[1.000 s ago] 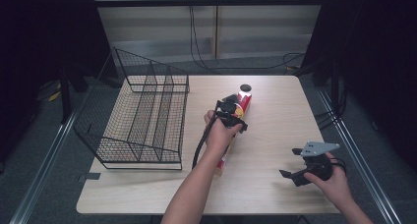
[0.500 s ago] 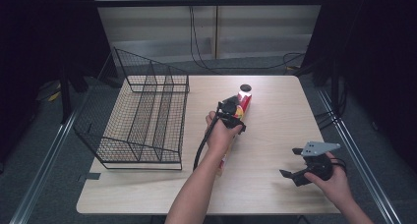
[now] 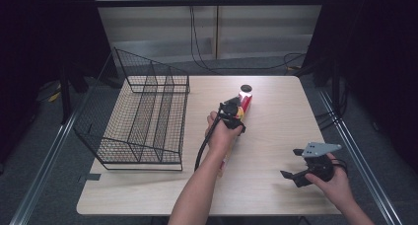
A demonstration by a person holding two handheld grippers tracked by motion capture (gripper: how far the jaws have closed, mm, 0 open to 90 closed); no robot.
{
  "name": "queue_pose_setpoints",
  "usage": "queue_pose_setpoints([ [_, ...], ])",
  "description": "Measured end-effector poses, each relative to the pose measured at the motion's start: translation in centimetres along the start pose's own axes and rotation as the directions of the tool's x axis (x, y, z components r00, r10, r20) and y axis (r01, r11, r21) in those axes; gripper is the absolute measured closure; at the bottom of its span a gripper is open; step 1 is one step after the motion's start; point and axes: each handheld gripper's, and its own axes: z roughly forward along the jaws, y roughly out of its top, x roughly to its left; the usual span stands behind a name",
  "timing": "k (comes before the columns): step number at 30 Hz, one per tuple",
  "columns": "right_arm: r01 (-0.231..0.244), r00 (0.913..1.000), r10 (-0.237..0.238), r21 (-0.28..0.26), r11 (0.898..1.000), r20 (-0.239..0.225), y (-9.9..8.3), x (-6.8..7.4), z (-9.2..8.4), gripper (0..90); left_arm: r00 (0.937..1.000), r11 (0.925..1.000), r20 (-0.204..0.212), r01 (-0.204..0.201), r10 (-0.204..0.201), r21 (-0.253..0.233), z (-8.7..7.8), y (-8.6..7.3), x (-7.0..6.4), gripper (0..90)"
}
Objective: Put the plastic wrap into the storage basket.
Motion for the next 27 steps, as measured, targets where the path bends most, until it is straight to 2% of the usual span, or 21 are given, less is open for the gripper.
queue_pose_setpoints([
  [3,0.004,1.0,-0.004,-0.002,1.0,0.0,0.0,0.0,0.0,7.0,0.9998,0.9998,-0.02,-0.009,0.009,0.02,-0.1,0.1,-0.2,40.6],
  [6,0.004,1.0,-0.004,-0.003,1.0,0.001,0.0,-0.1,-0.1,7.0,0.9999,1.0,-0.009,0.005,-0.005,0.001,-0.1,0.1,-0.1,41.2],
  [12,0.005,1.0,-0.005,-0.002,1.0,-0.001,0.0,-0.2,0.0,7.0,0.9998,0.9996,-0.018,-0.013,0.013,0.025,-0.3,0.1,0.0,42.0],
  [14,0.005,1.0,-0.005,-0.002,1.0,0.001,0.0,-0.2,0.0,7.0,0.9999,0.9999,-0.009,0.011,-0.011,0.013,-0.3,0.0,0.0,42.0],
  [16,0.004,1.0,-0.004,-0.001,1.0,0.003,0.0,-0.2,0.0,7.0,1.0,0.9993,-0.004,-0.005,0.006,0.036,-0.7,0.1,0.2,42.1],
  [20,0.007,1.0,-0.007,-0.002,1.0,0.001,0.0,-0.2,0.0,7.0,0.9999,0.9985,-0.01,-0.011,0.012,0.053,-1.3,0.3,0.5,42.2],
  [23,0.008,1.0,-0.008,-0.002,1.0,0.001,0.0,-0.2,0.0,7.0,0.9999,0.9984,-0.011,0.0,0.0,0.056,-1.9,0.3,0.7,42.4],
  [27,0.006,1.0,-0.006,-0.003,1.0,0.0,0.1,-0.2,0.0,7.0,0.9998,0.9982,-0.014,-0.011,0.012,0.058,-2.5,0.5,0.9,42.6],
])
